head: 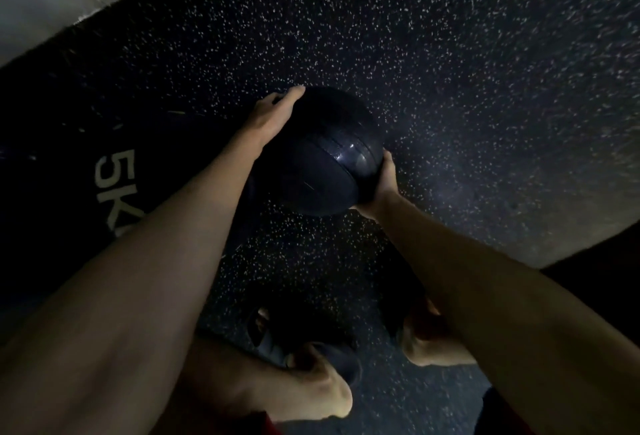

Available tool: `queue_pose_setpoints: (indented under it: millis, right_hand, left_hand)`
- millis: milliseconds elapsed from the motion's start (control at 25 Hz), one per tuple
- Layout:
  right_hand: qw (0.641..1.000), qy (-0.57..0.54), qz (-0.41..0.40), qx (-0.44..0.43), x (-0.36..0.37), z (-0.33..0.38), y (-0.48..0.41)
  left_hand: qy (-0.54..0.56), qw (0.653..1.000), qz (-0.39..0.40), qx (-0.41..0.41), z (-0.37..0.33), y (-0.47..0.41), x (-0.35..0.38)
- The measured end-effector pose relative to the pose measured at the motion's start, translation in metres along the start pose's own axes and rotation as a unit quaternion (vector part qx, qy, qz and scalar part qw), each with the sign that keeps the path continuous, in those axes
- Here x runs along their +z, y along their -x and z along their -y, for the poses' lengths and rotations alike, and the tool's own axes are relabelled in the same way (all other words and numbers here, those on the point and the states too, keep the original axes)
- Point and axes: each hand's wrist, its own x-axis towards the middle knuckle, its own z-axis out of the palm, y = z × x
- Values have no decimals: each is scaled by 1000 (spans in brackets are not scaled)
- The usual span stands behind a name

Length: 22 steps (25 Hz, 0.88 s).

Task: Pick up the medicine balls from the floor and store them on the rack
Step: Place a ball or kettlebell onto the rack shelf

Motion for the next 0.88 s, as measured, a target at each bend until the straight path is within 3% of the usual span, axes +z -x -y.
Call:
queue_pose_setpoints:
  millis: [320, 560, 760, 880]
  right_hand:
    - [998, -38, 2, -54, 5, -16, 72]
    - [994, -13, -8, -106, 46, -6, 252]
    - [994, 38, -25, -103, 98, -10, 418]
    - [991, 93, 4, -101, 138, -7, 510]
  left_hand:
    - [-9, 999, -6, 53, -42, 70, -14]
    - [46, 997, -25, 54, -96, 228, -84]
    - [110, 992, -55, 31, -140, 382, -170]
    - [150, 984, -92, 39, -170, 469, -226]
